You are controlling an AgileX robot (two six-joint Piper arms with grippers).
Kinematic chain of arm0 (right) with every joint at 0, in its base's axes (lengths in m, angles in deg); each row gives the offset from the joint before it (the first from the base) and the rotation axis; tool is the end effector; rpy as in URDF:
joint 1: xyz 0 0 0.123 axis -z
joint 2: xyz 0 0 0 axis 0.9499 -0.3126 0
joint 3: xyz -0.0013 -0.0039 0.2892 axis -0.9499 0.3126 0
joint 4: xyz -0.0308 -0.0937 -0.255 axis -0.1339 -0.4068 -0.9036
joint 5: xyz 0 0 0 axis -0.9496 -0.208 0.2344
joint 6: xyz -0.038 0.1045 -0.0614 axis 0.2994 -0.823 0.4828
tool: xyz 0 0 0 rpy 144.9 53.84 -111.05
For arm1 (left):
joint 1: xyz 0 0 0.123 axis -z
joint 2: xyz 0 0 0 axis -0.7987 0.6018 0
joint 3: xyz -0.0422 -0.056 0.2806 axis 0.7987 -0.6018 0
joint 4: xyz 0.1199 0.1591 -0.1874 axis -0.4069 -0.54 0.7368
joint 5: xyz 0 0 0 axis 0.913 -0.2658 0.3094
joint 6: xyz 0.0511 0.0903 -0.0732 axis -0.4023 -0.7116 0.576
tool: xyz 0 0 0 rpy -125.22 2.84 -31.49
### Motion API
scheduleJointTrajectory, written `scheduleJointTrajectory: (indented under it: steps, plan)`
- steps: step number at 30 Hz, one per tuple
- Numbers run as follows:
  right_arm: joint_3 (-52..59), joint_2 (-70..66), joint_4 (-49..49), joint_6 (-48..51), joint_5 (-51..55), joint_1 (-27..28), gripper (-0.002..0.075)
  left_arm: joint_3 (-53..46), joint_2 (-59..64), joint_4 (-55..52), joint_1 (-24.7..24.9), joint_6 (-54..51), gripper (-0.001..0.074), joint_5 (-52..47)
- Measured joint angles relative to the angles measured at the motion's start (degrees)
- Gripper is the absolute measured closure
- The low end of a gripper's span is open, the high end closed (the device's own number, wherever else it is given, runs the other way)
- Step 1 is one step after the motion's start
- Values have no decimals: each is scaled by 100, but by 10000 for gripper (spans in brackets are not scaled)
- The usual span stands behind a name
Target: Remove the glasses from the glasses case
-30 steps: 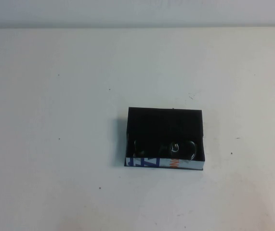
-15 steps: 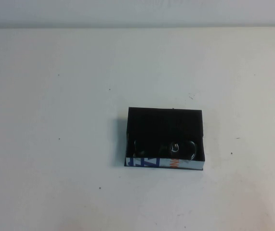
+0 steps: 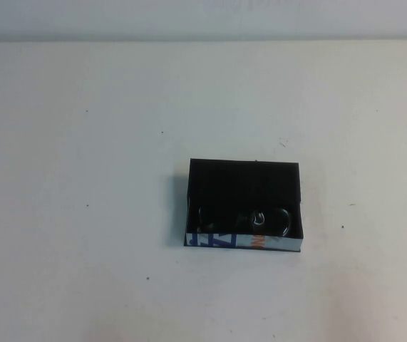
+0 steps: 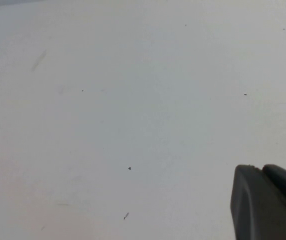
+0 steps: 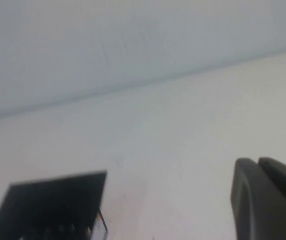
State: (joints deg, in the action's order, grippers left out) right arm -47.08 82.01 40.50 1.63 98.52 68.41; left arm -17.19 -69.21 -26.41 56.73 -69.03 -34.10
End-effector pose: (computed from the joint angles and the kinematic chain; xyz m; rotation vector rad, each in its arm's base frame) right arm 0.0995 0.0105 0.2371 0.1033 1.6218 0.2453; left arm 0.1048 -0.0075 0.1636 0.1278 1.8462 -0.0016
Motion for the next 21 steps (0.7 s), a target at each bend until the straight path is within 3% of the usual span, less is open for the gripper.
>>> scheduleJointTrajectory:
  steps: [8, 13, 16, 21]
  plan:
    - [-1707, -862, -159, 0, 302, 0, 744, 0, 0, 0, 0, 0, 739, 0]
    - [-2068, -2084, -181, 254, 297, 0, 744, 0, 0, 0, 0, 0, 739, 0]
    - [-2402, -2875, -29, 1132, 520, -120, 744, 0, 0, 0, 0, 0, 739, 0]
    - [-3442, -4329, 254, 2983, 1381, -853, 744, 0, 0, 0, 0, 0, 739, 0]
